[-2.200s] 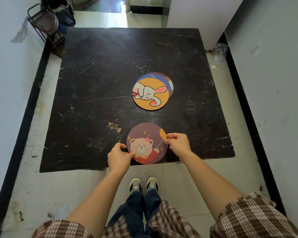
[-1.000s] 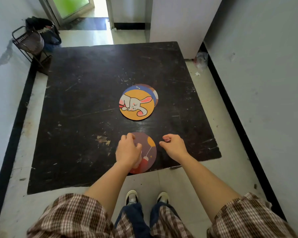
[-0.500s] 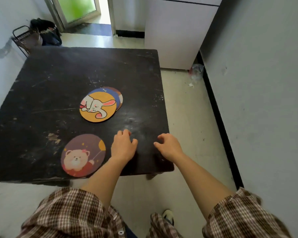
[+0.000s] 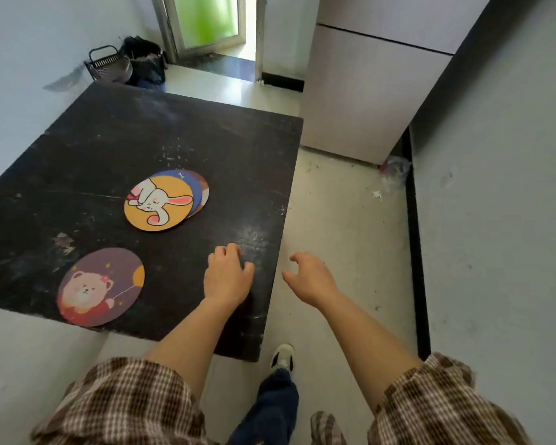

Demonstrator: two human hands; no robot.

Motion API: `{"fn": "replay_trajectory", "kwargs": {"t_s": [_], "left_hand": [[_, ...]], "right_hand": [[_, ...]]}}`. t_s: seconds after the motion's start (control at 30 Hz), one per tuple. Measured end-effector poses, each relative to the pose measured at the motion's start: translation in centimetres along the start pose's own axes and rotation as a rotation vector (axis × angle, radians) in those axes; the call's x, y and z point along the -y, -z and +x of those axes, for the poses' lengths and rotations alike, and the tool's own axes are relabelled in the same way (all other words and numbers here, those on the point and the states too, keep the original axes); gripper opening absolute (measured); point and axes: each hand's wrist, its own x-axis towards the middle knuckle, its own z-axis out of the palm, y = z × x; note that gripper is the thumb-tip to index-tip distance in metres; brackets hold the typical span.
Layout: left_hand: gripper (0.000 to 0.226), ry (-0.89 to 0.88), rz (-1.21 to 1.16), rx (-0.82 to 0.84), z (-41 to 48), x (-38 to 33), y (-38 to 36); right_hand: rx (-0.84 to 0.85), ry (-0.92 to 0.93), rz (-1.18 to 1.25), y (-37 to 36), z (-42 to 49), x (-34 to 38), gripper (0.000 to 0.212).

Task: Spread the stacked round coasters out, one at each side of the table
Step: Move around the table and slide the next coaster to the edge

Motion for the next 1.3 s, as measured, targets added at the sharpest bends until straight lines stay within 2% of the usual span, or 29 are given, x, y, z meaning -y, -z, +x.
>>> {"fn": "replay_trajectory", "kwargs": {"t_s": [0.2, 0.47, 0.87, 1.0, 1.3], "left_hand": [[0.036, 0.086, -0.001, -0.089, 5.2, -1.6, -0.7], [0.042, 0.265, -0.014, -0.110, 10.0, -2.0, -0.6], [0.043, 0.584, -0.057, -0.270, 15.4, -0.5, 0.9], [0.052, 0.704, -0.053, -0.331, 17.6, -1.1, 0.7], [0.060, 1.019, -0.220, -0.535, 19.6, -0.6, 1.6]], "right_hand": [[0.014, 0.155, -0.208, 2.4, 6.3, 1.3, 0.045], [0.097, 0.392, -0.414, 4.6, 14.8, 4.5, 0.043], [0.310, 0.705, -0.490, 4.1, 25.1, 12.1, 0.048], [0.365, 0.818, -0.519, 3.9, 28.1, 13.9, 0.048], [0.485, 1.051, -0.625, 1.6, 32.1, 18.8, 0.051]]}}
